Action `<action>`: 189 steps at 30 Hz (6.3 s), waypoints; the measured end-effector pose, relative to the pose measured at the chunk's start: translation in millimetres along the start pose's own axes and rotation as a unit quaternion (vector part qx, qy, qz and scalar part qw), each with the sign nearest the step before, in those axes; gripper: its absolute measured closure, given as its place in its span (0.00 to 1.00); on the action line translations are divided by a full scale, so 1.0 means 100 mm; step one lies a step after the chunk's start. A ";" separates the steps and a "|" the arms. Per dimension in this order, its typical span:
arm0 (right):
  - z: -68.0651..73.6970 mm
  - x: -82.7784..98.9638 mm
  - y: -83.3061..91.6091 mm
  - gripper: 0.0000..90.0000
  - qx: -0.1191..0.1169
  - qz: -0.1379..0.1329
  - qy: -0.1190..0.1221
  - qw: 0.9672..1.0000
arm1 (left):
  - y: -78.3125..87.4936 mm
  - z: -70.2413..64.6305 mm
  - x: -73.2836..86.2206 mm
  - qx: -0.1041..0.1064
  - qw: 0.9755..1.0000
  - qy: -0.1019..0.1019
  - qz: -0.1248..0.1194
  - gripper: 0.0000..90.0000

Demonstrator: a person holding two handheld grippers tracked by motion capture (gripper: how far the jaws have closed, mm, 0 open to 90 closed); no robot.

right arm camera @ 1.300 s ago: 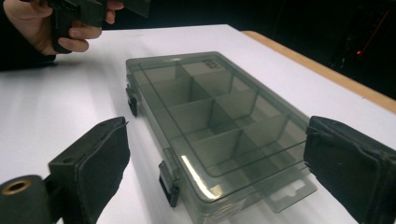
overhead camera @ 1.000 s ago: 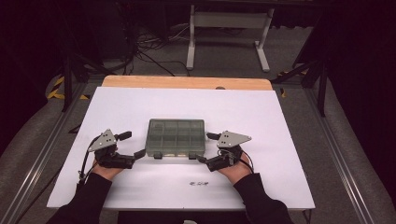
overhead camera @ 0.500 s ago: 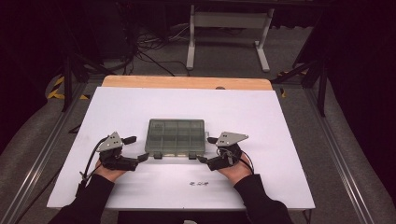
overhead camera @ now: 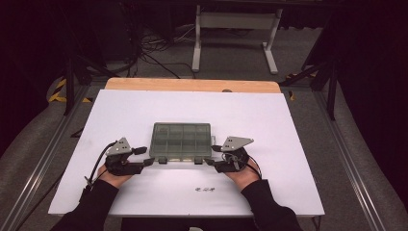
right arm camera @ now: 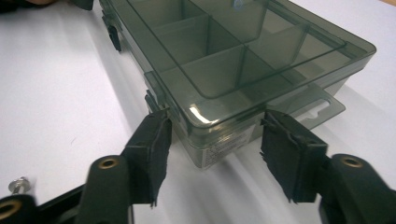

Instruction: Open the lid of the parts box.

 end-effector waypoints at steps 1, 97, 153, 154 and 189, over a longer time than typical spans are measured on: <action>0.00 0.00 0.00 0.49 0.001 0.002 0.001 1.000 | 0.00 0.00 0.00 0.001 1.000 -0.002 0.004 0.53; -0.05 -0.33 0.18 0.78 0.031 -0.057 -0.037 0.997 | 0.05 0.05 -0.44 -0.014 0.993 0.028 -0.115 0.94; -0.61 -1.08 0.01 0.60 0.066 -0.083 -0.024 0.994 | -0.15 0.14 -0.18 -0.062 0.997 0.045 0.011 0.71; -0.63 -1.09 0.00 0.60 0.066 -0.084 -0.027 0.994 | -0.15 0.14 -0.18 -0.058 0.997 0.046 0.012 0.71; -1.00 -1.10 -0.34 0.72 0.090 -0.051 -0.075 0.992 | -0.14 0.13 -0.18 -0.060 0.997 0.048 0.010 0.76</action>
Point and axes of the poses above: each handheld gripper's, and its own axes: y roughly backward along the jaws, x roughly out of its underside, z roughly to its left, the point moved 7 cm from there along -y, roughly forward along the jaws, and after that the axes turned 11 degrees about -y, right-handed, at the moved point
